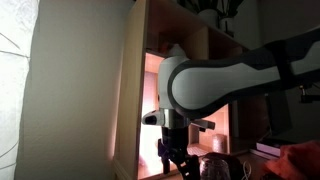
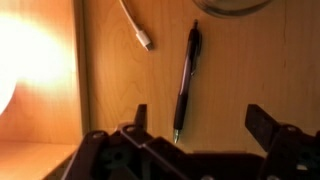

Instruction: Use the towel to wipe the monitor and put the pen in the jar

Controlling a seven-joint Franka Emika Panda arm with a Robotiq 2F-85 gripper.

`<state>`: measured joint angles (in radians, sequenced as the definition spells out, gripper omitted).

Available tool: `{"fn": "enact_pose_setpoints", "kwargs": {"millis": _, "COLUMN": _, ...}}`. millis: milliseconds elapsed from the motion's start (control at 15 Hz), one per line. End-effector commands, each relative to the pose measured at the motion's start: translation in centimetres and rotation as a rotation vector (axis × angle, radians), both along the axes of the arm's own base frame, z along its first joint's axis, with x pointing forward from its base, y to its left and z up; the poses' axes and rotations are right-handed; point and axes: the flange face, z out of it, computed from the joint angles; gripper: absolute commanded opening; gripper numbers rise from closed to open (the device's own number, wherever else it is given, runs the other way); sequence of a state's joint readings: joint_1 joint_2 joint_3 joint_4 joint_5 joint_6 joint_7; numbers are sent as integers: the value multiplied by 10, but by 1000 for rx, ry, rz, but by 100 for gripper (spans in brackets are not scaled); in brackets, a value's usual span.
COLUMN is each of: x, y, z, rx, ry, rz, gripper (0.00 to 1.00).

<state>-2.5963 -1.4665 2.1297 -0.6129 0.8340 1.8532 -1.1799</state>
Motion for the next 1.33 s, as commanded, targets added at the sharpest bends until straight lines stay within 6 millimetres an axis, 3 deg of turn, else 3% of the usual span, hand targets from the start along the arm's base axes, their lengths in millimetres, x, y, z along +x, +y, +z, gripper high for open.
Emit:
{"fn": "enact_pose_setpoints", "kwargs": {"millis": 0, "x": 0, "y": 0, "z": 0, "rx": -3, "ry": -1, "rz": -6, "gripper": 100}}
{"fn": "enact_pose_setpoints", "kwargs": {"millis": 533, "x": -1, "y": -4, "z": -3, "rx": 13, "ry": 23, "rz": -4, "gripper": 100}}
{"fn": "enact_pose_setpoints", "kwargs": {"millis": 1267, "x": -10, "y": -23, "z": -38, "rx": 41, "ry": 76, "rz": -102, "gripper": 100}}
